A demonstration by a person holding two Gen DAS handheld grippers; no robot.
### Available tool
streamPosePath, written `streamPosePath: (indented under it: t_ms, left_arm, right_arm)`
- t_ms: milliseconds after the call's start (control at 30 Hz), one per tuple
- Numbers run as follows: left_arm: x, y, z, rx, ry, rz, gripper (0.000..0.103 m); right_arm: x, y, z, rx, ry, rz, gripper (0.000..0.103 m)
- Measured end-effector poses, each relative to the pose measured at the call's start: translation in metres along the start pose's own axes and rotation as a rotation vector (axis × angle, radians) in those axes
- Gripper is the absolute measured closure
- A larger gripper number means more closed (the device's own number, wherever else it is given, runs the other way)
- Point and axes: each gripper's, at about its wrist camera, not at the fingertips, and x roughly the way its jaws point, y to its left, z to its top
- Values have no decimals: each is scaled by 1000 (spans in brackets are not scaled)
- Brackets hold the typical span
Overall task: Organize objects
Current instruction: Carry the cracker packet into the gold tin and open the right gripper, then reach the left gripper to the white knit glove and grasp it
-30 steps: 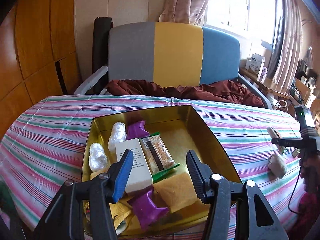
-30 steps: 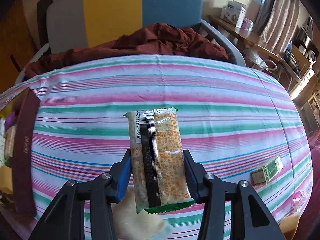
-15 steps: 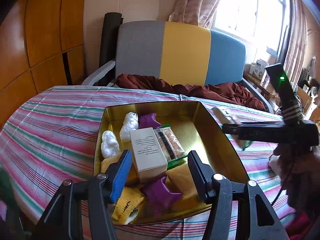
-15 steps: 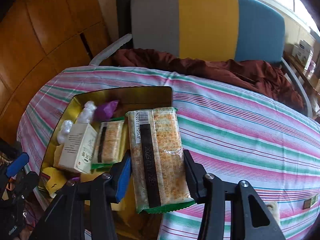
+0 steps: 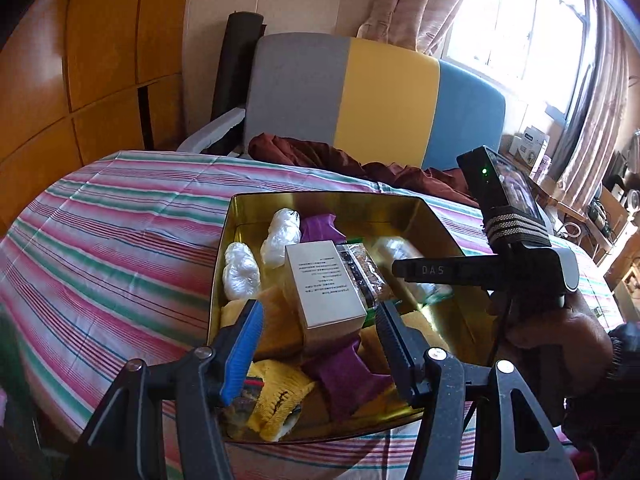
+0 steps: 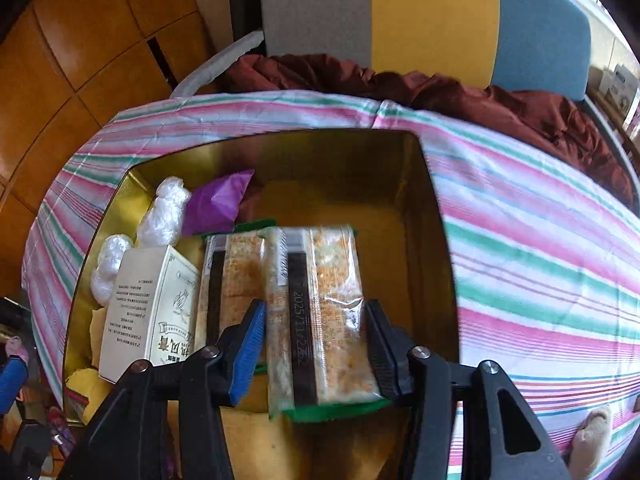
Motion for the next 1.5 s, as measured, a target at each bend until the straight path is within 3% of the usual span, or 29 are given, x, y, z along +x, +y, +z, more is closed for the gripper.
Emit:
streamPosePath:
  t_ms: [200, 500, 800, 1033, 1333, 1500]
  left_arm:
    - [2, 0, -2, -1, 3, 4, 43]
    - [-2, -8, -3, 17, 0, -3, 41]
    - [-7, -31, 0, 69, -9, -51, 40]
    - [-5, -71, 5, 149, 0, -133, 40]
    - [6, -160, 0, 312, 58, -310, 40]
    - [24, -224, -18, 455, 120, -390, 40]
  right_arm:
    - [-4, 7, -7, -27, -25, 9, 53]
    - [-42, 5, -16, -40, -118, 12, 53]
    - [-96, -61, -35, 57, -181, -52, 53]
    - [-149, -172, -69, 287, -241, -170, 53]
    - [-206, -332, -144, 779, -365, -370, 52]
    - [-209, -385, -195, 1028, -404, -385, 52]
